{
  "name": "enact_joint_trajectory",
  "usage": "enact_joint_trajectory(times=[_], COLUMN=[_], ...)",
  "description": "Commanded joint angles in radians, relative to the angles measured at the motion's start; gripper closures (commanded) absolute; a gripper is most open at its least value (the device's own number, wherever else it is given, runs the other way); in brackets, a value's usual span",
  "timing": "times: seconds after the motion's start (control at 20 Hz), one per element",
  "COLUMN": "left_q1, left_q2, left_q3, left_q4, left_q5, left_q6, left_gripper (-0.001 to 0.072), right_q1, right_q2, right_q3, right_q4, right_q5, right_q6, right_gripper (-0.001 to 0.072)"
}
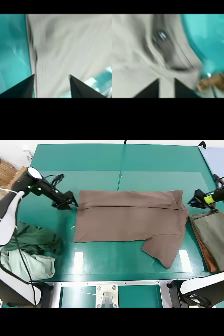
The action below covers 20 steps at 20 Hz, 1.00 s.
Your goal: Fold the shirts.
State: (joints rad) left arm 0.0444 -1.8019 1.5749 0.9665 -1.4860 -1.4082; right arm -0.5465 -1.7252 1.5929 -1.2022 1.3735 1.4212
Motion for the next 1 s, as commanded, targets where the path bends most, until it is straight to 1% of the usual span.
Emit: enact_joint_trajectory(times=[0.0, 0.05, 0.15, 0.3, 0.35, 0.4, 0.45, 0.5, 0.6, 0.7, 0.75, 0.8, 0.85, 0.9, 0.95], left_q1=[0.028, 0.024, 0.022, 0.016, -0.004, -0.034, -0.076, -0.121, -0.210, -0.269, -0.288, -0.300, -0.301, -0.301, -0.301], left_q2=[0.101, 0.171, 0.319, 0.563, 0.630, 0.675, 0.702, 0.707, 0.704, 0.684, 0.668, 0.650, 0.633, 0.621, 0.611], left_q3=[-0.091, -0.183, -0.388, -0.719, -0.814, -0.889, -0.954, -0.996, -1.067, -1.091, -1.091, -1.090, -1.088, -1.087, -1.088], left_q4=[0.039, 0.040, 0.044, 0.044, 0.043, 0.044, 0.043, 0.030, -0.026, -0.060, -0.082, -0.108, -0.127, -0.141, -0.146], left_q5=[-0.137, -0.094, -0.005, 0.175, 0.230, 0.275, 0.330, 0.385, 0.555, 0.718, 0.777, 0.830, 0.883, 0.921, 0.955], left_q6=[-0.050, -0.030, -0.031, -0.051, -0.054, -0.067, -0.093, -0.113, -0.160, -0.207, -0.216, -0.215, -0.215, -0.215, -0.215], left_gripper=[0.0438, 0.0681, 0.0685, 0.0684, 0.0606, 0.0261, 0.0120, 0.0119, 0.0119, 0.0119, 0.0120, 0.0120, 0.0123, 0.0215, 0.0329], right_q1=[-0.022, -0.036, -0.079, -0.185, -0.220, -0.246, -0.267, -0.279, -0.279, -0.279, -0.279, -0.279, -0.278, -0.278, -0.278], right_q2=[0.169, 0.233, 0.375, 0.594, 0.662, 0.711, 0.747, 0.766, 0.769, 0.769, 0.769, 0.769, 0.769, 0.769, 0.769], right_q3=[-0.127, -0.204, -0.380, -0.644, -0.729, -0.798, -0.860, -0.910, -0.975, -1.034, -1.061, -1.087, -1.113, -1.135, -1.156], right_q4=[-0.127, -0.127, -0.127, -0.126, -0.126, -0.126, -0.126, -0.126, -0.113, -0.080, -0.068, -0.064, -0.044, -0.002, 0.037], right_q5=[0.056, 0.051, 0.041, -0.003, -0.025, -0.044, -0.063, -0.084, -0.102, -0.126, -0.141, -0.155, -0.167, -0.180, -0.187], right_q6=[0.064, 0.066, 0.072, 0.125, 0.145, 0.162, 0.191, 0.199, 0.200, 0.199, 0.199, 0.199, 0.198, 0.188, 0.163], right_gripper=[0.0678, 0.0695, 0.0696, 0.0695, 0.0682, 0.0528, 0.0338, 0.0322, 0.0322, 0.0320, 0.0308, 0.0282, 0.0282, 0.0281, 0.0281])
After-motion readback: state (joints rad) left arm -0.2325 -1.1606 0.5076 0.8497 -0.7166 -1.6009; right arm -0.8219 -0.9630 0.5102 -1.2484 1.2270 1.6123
